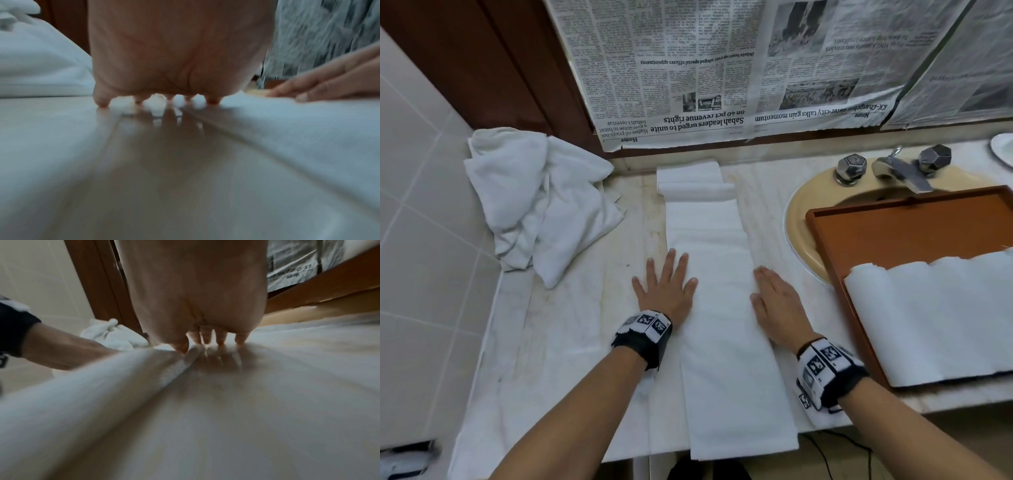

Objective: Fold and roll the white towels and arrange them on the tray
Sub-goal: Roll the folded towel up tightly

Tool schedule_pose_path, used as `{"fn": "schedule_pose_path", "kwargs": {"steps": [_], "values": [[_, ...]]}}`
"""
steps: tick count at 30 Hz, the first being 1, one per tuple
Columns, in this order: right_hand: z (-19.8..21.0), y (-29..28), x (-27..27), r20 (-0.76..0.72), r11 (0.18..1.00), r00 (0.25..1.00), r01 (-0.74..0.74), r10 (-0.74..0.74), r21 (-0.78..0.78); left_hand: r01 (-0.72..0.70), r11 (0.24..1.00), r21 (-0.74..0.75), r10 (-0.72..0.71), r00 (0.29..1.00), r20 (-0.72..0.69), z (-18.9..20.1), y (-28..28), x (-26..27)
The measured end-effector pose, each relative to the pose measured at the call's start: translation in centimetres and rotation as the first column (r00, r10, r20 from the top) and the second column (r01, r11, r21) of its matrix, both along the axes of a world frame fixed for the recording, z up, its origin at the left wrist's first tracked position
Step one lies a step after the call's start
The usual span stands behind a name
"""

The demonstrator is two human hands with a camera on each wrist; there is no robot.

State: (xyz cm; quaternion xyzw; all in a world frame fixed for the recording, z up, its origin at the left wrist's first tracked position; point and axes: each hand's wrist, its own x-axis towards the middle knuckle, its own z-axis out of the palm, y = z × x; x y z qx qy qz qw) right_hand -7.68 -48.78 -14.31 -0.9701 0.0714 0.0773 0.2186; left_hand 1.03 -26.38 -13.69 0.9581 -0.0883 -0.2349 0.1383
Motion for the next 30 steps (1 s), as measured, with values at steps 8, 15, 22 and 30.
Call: {"fn": "schedule_pose_path", "kwargs": {"steps": [8, 15, 22, 30], "values": [[2.3, 1.8, -5.4, -0.148, 0.914, 0.933, 0.352, -0.327, 0.201, 0.145, 0.989, -0.031, -0.144, 0.989, 0.029, 0.4, -0.5, -5.7], [4.0, 1.4, -6.1, -0.192, 0.78, 0.913, 0.407, -0.36, 0.476, 0.137, 0.99, 0.04, -0.137, 0.99, 0.013, -0.2, -0.7, -6.2], [3.1, 1.3, -6.9, -0.238, 0.753, 0.871, 0.491, -0.43, 0.437, 0.128, 0.991, 0.043, -0.127, 0.992, -0.015, 0.2, -0.8, -6.2], [2.2, 1.3, -6.5, -0.119, 0.944, 0.955, 0.289, -0.272, 0.161, 0.123, 0.992, 0.007, -0.123, 0.992, -0.014, 0.4, -0.8, -7.0]]}}
